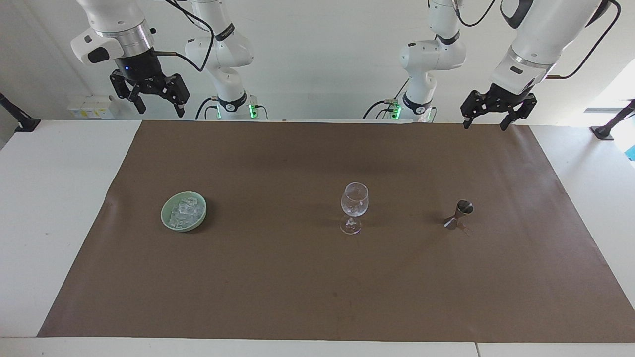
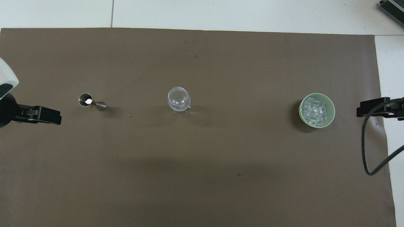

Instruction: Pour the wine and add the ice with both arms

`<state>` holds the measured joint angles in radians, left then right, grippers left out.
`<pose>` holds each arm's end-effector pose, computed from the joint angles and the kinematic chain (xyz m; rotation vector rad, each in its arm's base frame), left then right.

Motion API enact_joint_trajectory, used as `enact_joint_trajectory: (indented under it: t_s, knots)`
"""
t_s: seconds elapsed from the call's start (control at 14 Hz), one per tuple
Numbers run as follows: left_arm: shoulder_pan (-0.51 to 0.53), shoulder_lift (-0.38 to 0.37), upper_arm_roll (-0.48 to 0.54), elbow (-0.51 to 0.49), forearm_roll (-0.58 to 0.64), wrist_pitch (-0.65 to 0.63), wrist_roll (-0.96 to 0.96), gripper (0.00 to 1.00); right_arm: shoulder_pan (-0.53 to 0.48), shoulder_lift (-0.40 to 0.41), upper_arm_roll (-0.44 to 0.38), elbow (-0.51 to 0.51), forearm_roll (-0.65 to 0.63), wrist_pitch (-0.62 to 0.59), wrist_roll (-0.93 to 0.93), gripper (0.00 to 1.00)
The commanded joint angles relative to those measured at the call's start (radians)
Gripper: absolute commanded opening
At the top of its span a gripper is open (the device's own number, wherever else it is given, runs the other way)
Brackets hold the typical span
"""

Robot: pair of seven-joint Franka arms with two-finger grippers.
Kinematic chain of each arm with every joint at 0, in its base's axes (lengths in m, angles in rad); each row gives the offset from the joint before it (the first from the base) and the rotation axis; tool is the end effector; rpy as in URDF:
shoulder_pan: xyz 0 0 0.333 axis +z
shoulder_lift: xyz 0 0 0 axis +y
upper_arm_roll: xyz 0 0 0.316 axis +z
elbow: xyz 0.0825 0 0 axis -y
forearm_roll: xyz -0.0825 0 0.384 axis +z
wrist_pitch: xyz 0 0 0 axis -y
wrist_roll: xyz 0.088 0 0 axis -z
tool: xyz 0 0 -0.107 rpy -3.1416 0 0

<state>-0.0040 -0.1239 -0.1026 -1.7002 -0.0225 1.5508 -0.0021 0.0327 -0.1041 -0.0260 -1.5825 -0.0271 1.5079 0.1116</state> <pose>0.5092 -0.0603 0.6276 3.1287 -0.1624 -0.0417 0.5151 -0.0004 0.6691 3.1142 -0.1666 0.0481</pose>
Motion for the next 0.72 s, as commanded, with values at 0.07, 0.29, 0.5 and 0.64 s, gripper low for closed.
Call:
enact_joint_trajectory:
  t_s: [0.07, 0.29, 0.5, 0.64]
  knots:
    - [0.015, -0.037, 0.001, -0.045, -0.01, 0.017, -0.035, 1.0, -0.007, -0.005, 0.003, 0.007, 0.006, -0.015, -0.024, 1.0]
    - [0.022, -0.039, 0.003, -0.065, -0.011, 0.028, -0.09, 1.0, -0.007, -0.005, 0.003, 0.007, 0.006, -0.015, -0.024, 1.0]
    - [0.087, -0.03, 0.003, -0.093, -0.083, 0.055, -0.227, 1.0, -0.011, -0.005, 0.003, 0.007, 0.006, -0.015, -0.026, 1.0]
    - [0.111, -0.026, 0.003, -0.124, -0.15, 0.1, -0.378, 1.0, -0.017, -0.005, -0.002, 0.007, 0.006, -0.015, -0.024, 1.0]
